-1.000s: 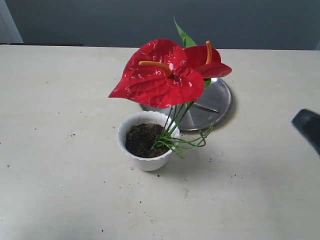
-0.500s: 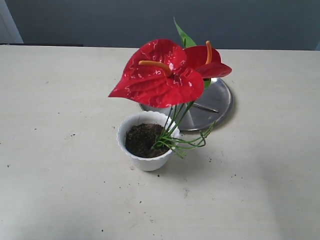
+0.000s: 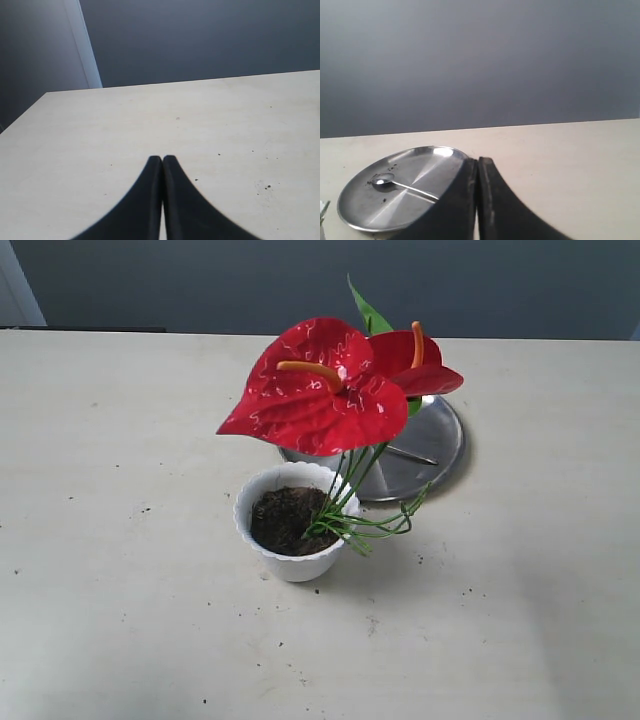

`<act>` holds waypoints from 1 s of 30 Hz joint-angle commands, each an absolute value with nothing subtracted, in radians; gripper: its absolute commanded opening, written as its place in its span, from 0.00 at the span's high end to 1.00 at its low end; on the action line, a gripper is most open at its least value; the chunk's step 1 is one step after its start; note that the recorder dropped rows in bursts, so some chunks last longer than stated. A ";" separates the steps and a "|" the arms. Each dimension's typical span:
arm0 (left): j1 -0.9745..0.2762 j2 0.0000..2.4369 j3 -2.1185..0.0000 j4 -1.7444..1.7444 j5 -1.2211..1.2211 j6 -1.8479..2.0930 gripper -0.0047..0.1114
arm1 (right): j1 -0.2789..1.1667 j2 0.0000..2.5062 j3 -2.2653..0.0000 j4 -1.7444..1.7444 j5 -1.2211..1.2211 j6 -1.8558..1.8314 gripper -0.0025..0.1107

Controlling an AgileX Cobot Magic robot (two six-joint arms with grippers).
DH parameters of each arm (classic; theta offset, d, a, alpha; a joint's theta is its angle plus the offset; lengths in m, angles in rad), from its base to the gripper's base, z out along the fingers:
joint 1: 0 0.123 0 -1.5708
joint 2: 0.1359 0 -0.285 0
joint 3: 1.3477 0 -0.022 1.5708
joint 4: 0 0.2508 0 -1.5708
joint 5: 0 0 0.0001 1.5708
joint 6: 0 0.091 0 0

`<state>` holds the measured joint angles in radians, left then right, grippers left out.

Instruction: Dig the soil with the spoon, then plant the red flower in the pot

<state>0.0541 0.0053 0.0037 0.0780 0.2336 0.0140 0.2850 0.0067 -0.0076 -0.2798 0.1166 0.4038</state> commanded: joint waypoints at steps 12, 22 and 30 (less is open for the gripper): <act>0.047 0.000 0.000 0.070 0.232 0.010 0.96 | 0.197 0.000 0.000 -0.254 0.103 0.404 0.98; 0.047 0.000 0.000 0.070 0.232 0.010 0.96 | 0.197 0.000 0.000 -0.252 0.103 0.404 0.98; 0.047 0.000 0.000 0.070 0.232 0.010 0.96 | 0.197 0.000 0.000 -0.253 0.100 0.404 0.98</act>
